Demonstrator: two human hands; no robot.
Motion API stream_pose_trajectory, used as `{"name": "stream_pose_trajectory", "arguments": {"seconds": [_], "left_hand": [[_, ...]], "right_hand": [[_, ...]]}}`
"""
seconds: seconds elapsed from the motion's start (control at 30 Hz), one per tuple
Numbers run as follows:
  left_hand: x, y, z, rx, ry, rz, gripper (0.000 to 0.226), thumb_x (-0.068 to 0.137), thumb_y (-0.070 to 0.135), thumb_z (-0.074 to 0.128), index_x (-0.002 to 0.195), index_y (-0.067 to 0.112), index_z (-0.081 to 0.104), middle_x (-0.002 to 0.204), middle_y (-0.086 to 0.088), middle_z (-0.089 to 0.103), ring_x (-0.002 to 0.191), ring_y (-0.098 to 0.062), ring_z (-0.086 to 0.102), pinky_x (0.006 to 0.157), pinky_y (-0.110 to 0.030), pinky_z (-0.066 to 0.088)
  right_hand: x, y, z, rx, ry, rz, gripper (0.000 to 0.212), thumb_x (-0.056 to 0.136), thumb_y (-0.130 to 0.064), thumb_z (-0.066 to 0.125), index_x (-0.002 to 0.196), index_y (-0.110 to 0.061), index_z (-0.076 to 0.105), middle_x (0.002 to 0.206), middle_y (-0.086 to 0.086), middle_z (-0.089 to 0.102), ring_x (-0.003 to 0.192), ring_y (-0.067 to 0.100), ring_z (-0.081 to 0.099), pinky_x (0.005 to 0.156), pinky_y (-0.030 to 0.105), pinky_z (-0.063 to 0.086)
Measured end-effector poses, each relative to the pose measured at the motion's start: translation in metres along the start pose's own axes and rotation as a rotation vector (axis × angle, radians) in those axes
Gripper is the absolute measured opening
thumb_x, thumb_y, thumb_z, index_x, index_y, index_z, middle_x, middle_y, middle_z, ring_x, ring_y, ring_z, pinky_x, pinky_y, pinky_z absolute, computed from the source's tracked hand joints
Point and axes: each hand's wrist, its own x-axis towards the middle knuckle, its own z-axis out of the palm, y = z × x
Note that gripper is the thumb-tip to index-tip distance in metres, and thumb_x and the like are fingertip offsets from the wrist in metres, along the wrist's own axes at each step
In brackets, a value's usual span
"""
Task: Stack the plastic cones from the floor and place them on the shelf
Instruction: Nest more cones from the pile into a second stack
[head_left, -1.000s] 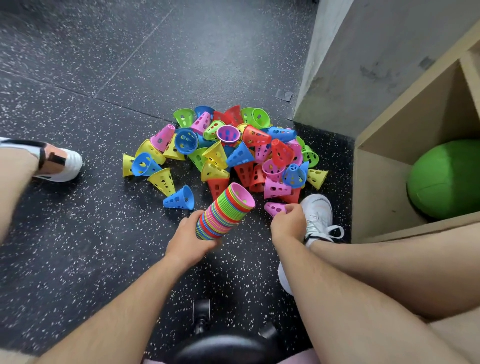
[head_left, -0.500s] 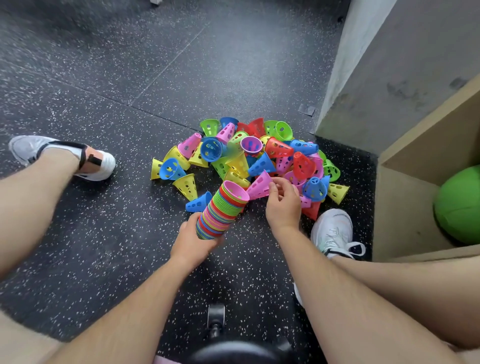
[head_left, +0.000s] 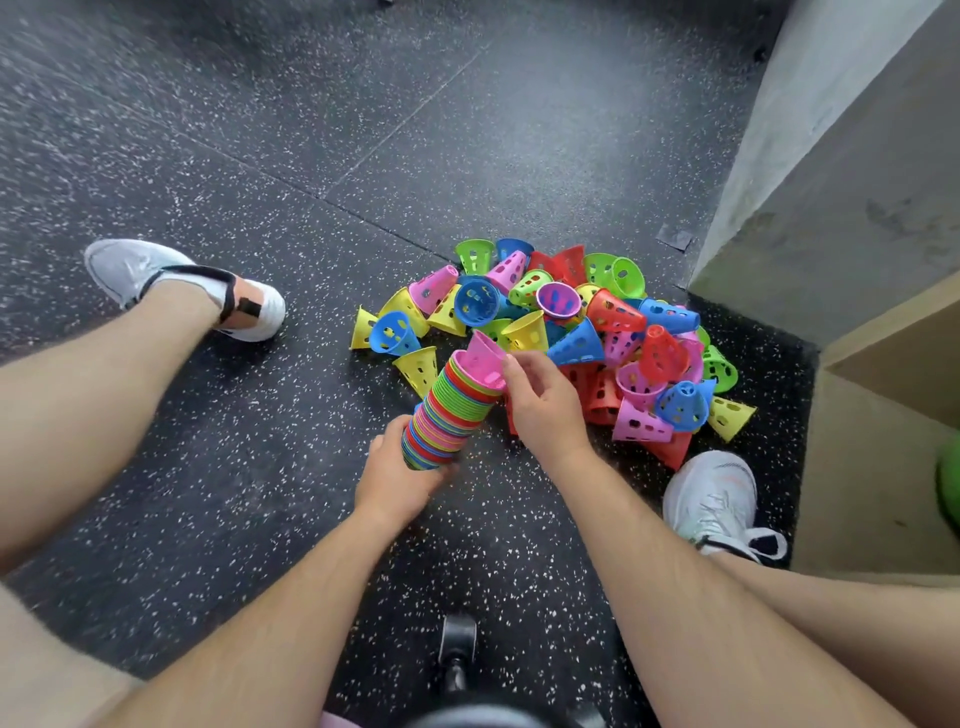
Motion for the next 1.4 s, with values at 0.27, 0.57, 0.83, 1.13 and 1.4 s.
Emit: {"name": "stream_pose_trajectory", "arguments": {"seconds": [0.27,0.57,0.83,1.13,1.4], "left_hand": [[0.016,0.001,-0.011,-0.062,0.117,-0.016,0.072,0.065,0.033,0.091,0.124,0.029,0.051,0.117,-0.002,0.058,0.106,-0.025,0.060,0.095,-0.046,0.052],[0.030,-0.010,-0.024,-0.029,0.101,-0.002,0.066,0.071,0.036,0.089,0.112,0.035,0.038,0.115,0.003,0.062,0.106,-0.023,0.063,0.093,-0.045,0.053],[0.028,-0.015,-0.027,-0.022,0.081,0.003,0.067,0.077,0.037,0.086,0.120,0.033,0.034,0.122,0.005,0.059,0.111,-0.023,0.061,0.095,-0.043,0.052],[0.027,-0.012,-0.029,-0.044,0.046,0.012,0.067,0.076,0.037,0.087,0.116,0.036,0.034,0.121,0.005,0.058,0.111,-0.019,0.061,0.098,-0.047,0.052],[0.021,-0.003,-0.025,0.010,0.003,0.031,0.070,0.073,0.038,0.088,0.117,0.038,0.034,0.119,0.003,0.058,0.109,-0.024,0.061,0.096,-0.052,0.054]], "right_hand": [[0.020,-0.014,0.042,0.123,-0.113,0.156,0.031,0.096,-0.039,0.064,0.119,-0.018,0.061,0.109,-0.007,0.071,0.100,0.003,0.067,0.089,0.027,0.056],[0.037,0.009,0.056,-0.194,0.068,0.185,0.022,0.097,-0.040,0.055,0.097,-0.022,0.066,0.089,-0.008,0.068,0.087,0.014,0.065,0.073,0.029,0.048],[0.019,0.043,0.086,-0.461,-0.084,0.392,0.019,0.092,-0.037,0.067,0.100,-0.021,0.064,0.099,-0.006,0.066,0.089,0.014,0.061,0.079,0.031,0.049],[0.032,0.032,0.063,-0.427,0.008,0.190,0.014,0.102,-0.035,0.048,0.096,-0.027,0.058,0.094,-0.002,0.062,0.086,0.016,0.059,0.070,0.031,0.042],[0.055,-0.006,0.022,-0.124,0.136,-0.055,0.006,0.101,-0.038,0.048,0.096,-0.036,0.051,0.091,-0.003,0.058,0.076,0.015,0.054,0.072,0.032,0.044]]}}
